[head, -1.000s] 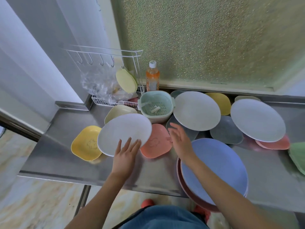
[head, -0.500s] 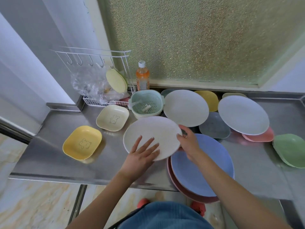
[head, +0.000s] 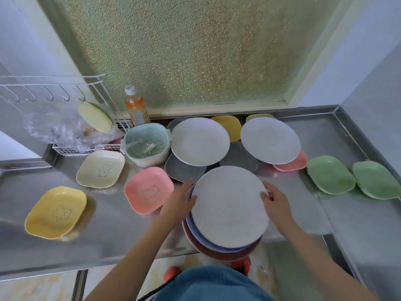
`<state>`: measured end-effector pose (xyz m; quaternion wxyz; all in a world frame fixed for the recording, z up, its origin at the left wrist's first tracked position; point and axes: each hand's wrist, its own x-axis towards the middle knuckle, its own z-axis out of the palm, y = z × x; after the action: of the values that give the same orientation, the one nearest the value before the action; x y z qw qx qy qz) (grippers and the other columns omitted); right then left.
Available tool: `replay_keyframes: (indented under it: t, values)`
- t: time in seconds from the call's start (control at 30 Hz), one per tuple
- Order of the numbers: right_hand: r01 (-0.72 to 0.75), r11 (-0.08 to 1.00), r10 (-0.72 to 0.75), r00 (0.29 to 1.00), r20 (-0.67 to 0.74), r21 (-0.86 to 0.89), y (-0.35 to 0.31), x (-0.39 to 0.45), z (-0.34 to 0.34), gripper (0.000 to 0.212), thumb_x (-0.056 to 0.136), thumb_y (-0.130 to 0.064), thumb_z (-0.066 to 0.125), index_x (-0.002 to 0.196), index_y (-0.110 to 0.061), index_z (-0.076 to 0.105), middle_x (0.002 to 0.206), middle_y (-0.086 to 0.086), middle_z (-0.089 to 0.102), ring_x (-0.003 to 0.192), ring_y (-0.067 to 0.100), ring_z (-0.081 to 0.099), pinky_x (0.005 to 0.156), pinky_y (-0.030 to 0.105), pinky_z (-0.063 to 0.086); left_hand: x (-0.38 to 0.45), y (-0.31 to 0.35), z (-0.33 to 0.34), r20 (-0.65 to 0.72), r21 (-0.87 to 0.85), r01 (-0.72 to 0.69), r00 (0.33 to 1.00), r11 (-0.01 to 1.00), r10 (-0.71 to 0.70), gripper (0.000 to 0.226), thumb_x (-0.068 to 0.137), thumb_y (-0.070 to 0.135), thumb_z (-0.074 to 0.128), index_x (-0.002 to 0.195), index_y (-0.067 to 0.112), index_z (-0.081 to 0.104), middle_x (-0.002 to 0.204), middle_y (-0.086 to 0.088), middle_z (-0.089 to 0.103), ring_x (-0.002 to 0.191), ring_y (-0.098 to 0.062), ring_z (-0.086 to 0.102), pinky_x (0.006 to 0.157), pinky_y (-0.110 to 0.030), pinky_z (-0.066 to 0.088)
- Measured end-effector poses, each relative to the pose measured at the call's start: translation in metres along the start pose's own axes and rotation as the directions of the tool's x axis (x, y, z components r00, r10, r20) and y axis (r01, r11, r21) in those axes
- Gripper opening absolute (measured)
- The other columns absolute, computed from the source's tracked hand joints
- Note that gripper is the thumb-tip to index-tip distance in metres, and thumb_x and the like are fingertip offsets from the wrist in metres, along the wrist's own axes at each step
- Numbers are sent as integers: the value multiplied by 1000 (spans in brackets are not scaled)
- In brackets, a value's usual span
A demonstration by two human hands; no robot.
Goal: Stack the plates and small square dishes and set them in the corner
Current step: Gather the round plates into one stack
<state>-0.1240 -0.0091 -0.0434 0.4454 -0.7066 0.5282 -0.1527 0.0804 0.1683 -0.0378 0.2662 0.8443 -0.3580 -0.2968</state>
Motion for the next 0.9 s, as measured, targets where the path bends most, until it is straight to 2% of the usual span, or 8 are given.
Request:
replay_keyframes:
  t: [0.07, 0.13, 0.23, 0.37, 0.57, 0.73, 0.83, 0.9]
  values:
    - [133, 981, -136, 991, -16, -144, 4, 0, 4, 38, 91, -6, 46, 126, -20, 56, 108, -2, 64, 97, 19, 55, 84, 27, 38, 2, -4, 13, 47, 36, -14, 999, 999, 12, 59, 93, 22, 52, 147, 17, 30, 151, -3, 37, 138, -22, 37, 112, -26, 24]
    - [217, 923, -239, 970, -32, -319, 11, 5, 8, 38, 89, -8, 50, 125, -19, 57, 108, 4, 62, 98, 26, 54, 84, 34, 41, -3, -8, 18, 15, 14, -13, 1000, 1000, 13, 60, 91, 17, 53, 146, 17, 31, 155, 0, 29, 142, -16, 29, 112, -20, 17]
    - [189, 833, -210, 977, 19, -521, 27, 13, 9, 37, 89, -19, 55, 127, -22, 56, 129, 8, 48, 115, 33, 45, 96, 43, 38, -11, -10, 23, -59, -14, 2, 998, 1000, -3, 60, 89, 13, 54, 146, 19, 32, 154, 1, 31, 143, -17, 28, 114, -25, 20]
    - [216, 899, -151, 970, 193, -380, 38, 9, 12, 45, 95, -26, 46, 140, -25, 40, 140, 6, 44, 125, 26, 42, 103, 44, 37, -17, -8, 30, -111, -59, 70, 991, 996, -77, 62, 92, 18, 54, 148, 21, 28, 155, 1, 29, 141, -20, 30, 114, -31, 23]
    - [234, 924, -183, 965, 189, -303, 41, 5, 15, 46, 98, -26, 39, 144, -24, 33, 134, 8, 50, 120, 25, 47, 100, 41, 40, -19, -2, 34, -111, -44, 76, 991, 996, -81, 63, 94, 19, 50, 149, 22, 20, 156, 1, 25, 137, -24, 37, 111, -29, 28]
    - [264, 924, -205, 952, 227, -278, 41, 17, 8, 44, 97, -25, 39, 142, -23, 37, 139, 7, 46, 124, 23, 45, 103, 41, 38, -20, 5, 36, -131, -77, 111, 984, 991, -121, 61, 93, 15, 52, 148, 22, 26, 151, -4, 36, 131, -27, 44, 107, -33, 33]
    - [227, 943, -210, 973, 96, -242, 31, 46, -11, 51, 96, -22, 42, 145, -25, 29, 146, 6, 39, 123, 28, 46, 99, 41, 39, -18, 7, 34, -147, -120, 152, 975, 981, -169, 61, 90, 10, 57, 145, 20, 33, 143, -8, 47, 127, -28, 47, 103, -31, 34]
    - [134, 978, -138, 990, -12, -161, 23, 71, -24, 56, 95, -19, 43, 147, -27, 22, 141, 7, 45, 118, 31, 49, 93, 40, 40, -16, 8, 33, -153, -134, 177, 968, 975, -197, 61, 88, 9, 59, 144, 20, 35, 140, -8, 50, 125, -28, 48, 101, -30, 35]
